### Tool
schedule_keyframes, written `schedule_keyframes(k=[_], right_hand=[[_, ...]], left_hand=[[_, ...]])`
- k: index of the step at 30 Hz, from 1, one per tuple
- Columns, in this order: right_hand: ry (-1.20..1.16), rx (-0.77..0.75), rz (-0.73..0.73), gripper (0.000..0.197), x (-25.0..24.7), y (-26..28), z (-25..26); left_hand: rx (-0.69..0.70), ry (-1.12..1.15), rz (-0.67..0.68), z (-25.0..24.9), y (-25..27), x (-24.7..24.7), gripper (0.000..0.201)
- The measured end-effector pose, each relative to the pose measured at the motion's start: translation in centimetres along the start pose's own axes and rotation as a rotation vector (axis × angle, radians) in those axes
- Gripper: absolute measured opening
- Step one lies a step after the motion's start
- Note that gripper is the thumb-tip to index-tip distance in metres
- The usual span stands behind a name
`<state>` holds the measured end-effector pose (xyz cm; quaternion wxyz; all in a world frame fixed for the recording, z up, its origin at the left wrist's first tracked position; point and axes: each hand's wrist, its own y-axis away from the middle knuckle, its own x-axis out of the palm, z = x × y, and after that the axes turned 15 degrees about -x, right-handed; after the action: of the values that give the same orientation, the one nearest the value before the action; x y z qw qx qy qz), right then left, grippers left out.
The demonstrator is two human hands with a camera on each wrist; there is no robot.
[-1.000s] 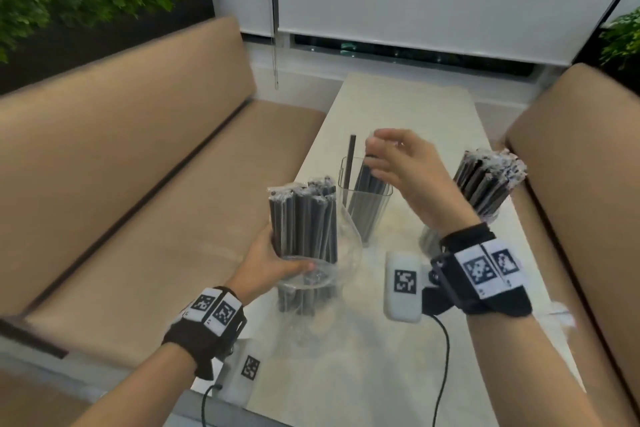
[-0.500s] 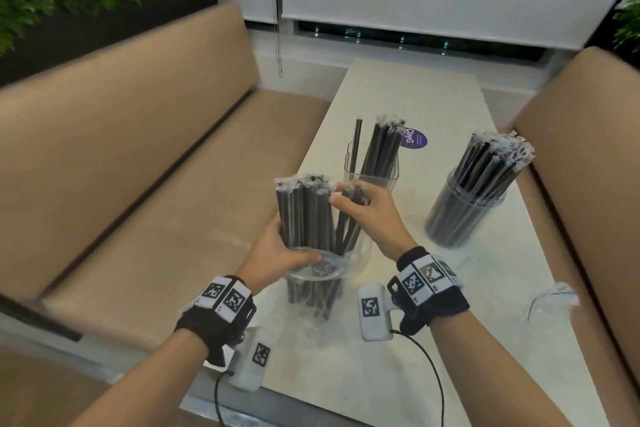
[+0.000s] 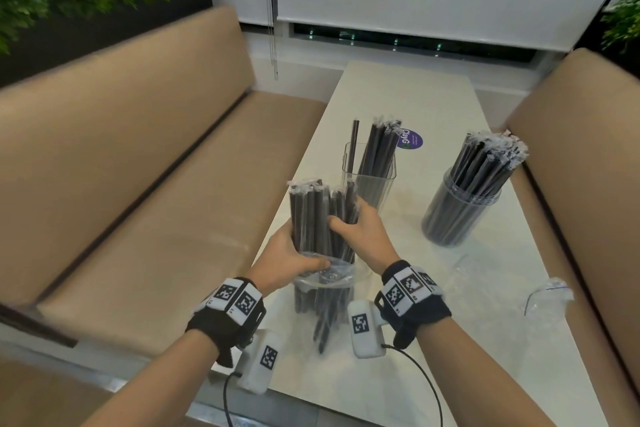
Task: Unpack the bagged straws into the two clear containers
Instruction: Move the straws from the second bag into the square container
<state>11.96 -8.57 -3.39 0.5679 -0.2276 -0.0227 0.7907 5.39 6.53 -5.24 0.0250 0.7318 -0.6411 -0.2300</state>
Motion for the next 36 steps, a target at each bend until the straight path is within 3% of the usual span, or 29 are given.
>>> schedule_keyframes(k=[7, 17, 25, 30, 33, 36], right_hand=[[-0.059, -0.012, -0.109, 0.036, -1.2, -0.3, 0.9], [-0.134, -0.135, -0.275, 0.024, -4.7, -3.0, 4.8], [-0.166, -0.236, -0.473, 0.019, -8.3, -5.1, 7.5], [-0.230, -0.282, -0.542, 0.016, -11.1, -6.9, 10.0], [-0.262, -0.374, -0.622, 0.021, -12.8, -8.5, 12.5], [-0.144, -0.506, -0.655, 0.023, -13.3, -10.9, 14.3]], left_hand=[[0.005, -0.008, -0.003, -0.4, 0.3, 0.1, 0.061], [-0.007, 0.045, -0.011, -1.3, -0.3, -0.5, 0.070], [-0.024, 0.014, 0.014, -1.0, -0.1, -0.7, 0.056], [-0.024, 0.031, 0.037, -0.1, -0.1, -0.9, 0.057], [-0.031, 0.053, 0.040, 0.3, -0.2, -1.0, 0.060], [-0.026, 0.059, 0.036, 0.5, -0.1, -1.1, 0.061]])
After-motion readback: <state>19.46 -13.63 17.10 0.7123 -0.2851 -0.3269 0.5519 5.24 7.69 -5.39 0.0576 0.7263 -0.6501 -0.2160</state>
